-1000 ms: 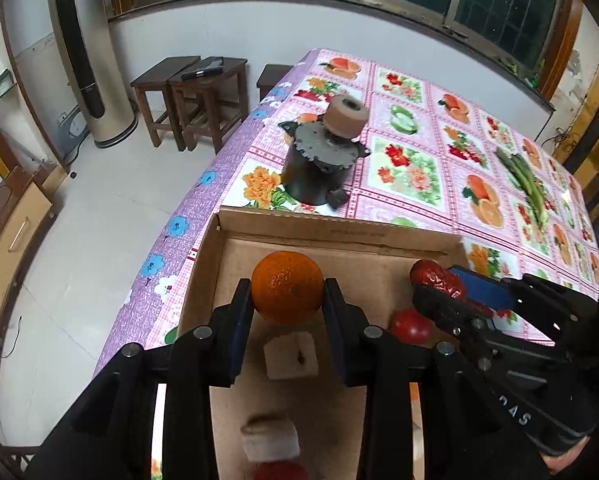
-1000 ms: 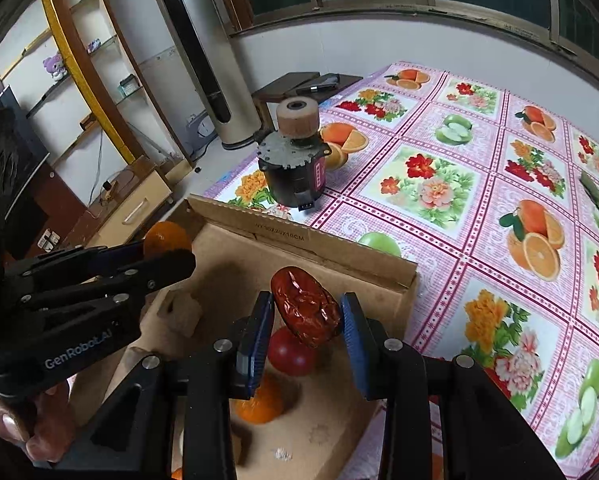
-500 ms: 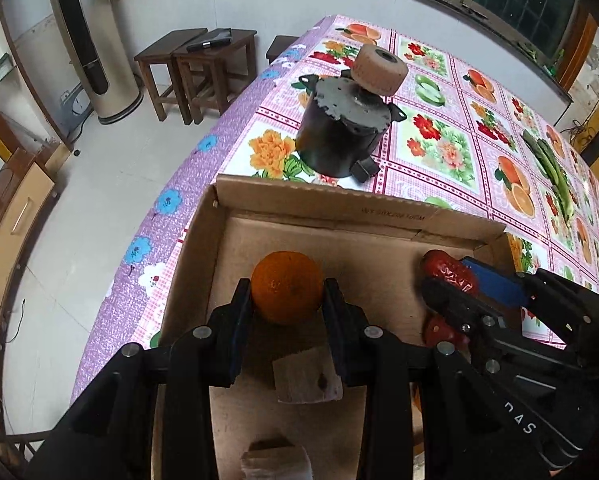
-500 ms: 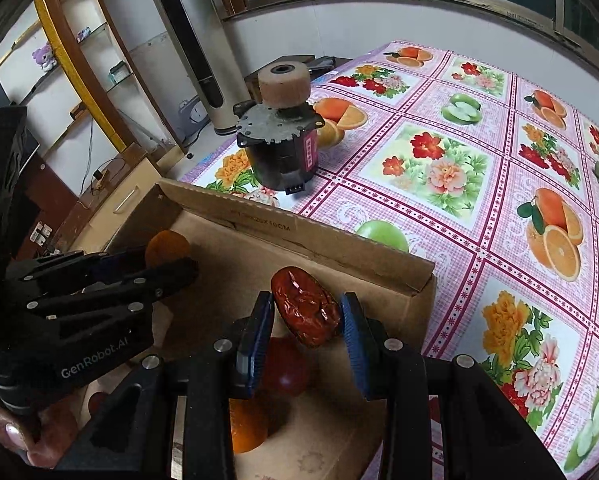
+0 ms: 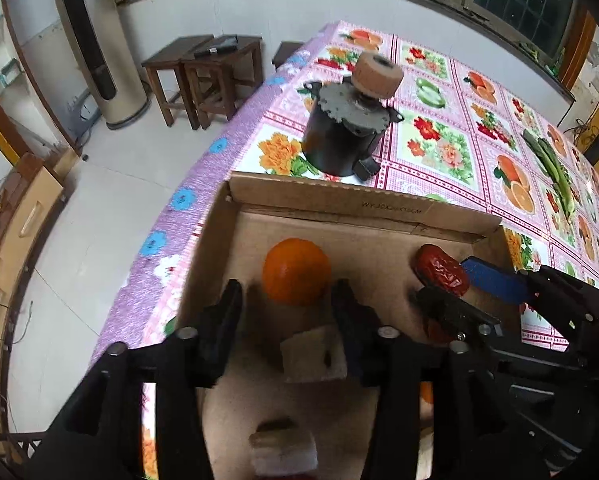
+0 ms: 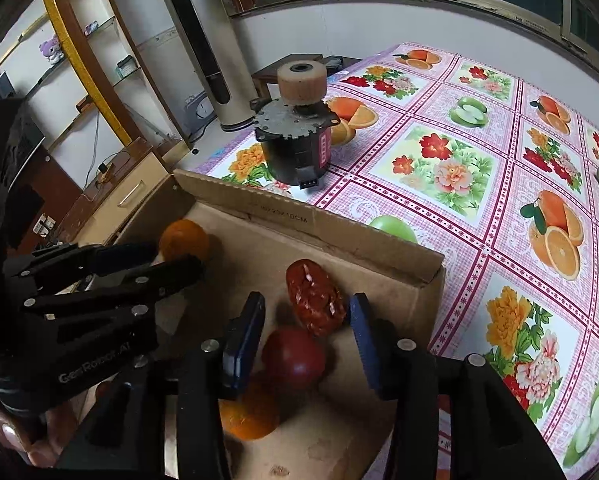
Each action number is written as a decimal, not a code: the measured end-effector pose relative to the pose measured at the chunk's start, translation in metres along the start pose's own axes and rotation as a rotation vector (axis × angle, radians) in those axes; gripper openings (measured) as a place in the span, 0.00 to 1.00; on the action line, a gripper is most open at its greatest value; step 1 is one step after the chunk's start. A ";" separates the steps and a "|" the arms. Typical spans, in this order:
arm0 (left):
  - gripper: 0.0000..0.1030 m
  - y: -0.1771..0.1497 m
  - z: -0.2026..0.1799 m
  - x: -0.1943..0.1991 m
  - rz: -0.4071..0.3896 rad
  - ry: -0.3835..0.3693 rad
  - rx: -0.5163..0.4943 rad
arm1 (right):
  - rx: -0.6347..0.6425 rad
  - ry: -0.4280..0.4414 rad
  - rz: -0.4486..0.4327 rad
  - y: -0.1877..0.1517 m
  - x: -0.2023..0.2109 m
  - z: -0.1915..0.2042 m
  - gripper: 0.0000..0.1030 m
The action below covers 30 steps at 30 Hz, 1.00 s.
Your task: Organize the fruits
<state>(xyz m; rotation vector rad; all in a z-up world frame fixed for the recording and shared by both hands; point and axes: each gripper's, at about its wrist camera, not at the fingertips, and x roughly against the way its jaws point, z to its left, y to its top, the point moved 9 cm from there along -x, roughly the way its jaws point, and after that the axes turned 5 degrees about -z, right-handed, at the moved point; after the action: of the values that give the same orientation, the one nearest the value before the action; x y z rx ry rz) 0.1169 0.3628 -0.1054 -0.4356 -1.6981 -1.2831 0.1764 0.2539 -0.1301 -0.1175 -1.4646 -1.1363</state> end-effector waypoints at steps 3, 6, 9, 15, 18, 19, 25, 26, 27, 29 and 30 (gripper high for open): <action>0.56 -0.006 0.000 0.016 -0.037 0.001 0.003 | 0.008 0.007 -0.014 -0.002 0.010 0.003 0.52; 0.56 -0.015 0.001 0.032 -0.058 -0.010 0.012 | 0.023 0.024 -0.021 -0.008 0.021 0.006 0.53; 0.56 -0.028 0.002 0.050 -0.089 -0.016 0.022 | 0.039 0.043 -0.021 -0.016 0.032 0.010 0.53; 0.58 -0.052 0.003 0.089 -0.161 -0.020 0.028 | 0.131 0.089 -0.041 -0.039 0.064 0.025 0.68; 0.64 -0.067 0.005 0.104 -0.174 -0.024 0.040 | 0.194 0.097 -0.051 -0.053 0.082 0.032 0.74; 0.64 -0.073 0.005 0.108 -0.172 -0.032 0.045 | 0.218 0.097 -0.056 -0.057 0.088 0.034 0.75; 0.64 -0.108 0.002 0.131 -0.166 -0.046 0.040 | 0.338 0.096 -0.058 -0.087 0.117 0.039 0.81; 0.64 -0.114 0.001 0.136 -0.174 -0.040 0.030 | 0.358 0.092 -0.056 -0.092 0.120 0.040 0.81; 0.64 -0.118 0.000 0.140 -0.182 -0.038 0.019 | 0.376 0.089 -0.057 -0.096 0.123 0.040 0.81; 0.64 -0.128 -0.003 0.151 -0.202 -0.023 -0.005 | 0.408 0.087 -0.061 -0.105 0.129 0.043 0.81; 0.64 -0.133 -0.004 0.155 -0.210 -0.012 -0.014 | 0.417 0.094 -0.062 -0.108 0.131 0.044 0.81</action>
<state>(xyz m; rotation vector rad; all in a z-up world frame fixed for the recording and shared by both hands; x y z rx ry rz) -0.0567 0.2700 -0.0506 -0.2792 -1.7828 -1.4451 0.0385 0.1600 -0.0765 0.2694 -1.5969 -0.8513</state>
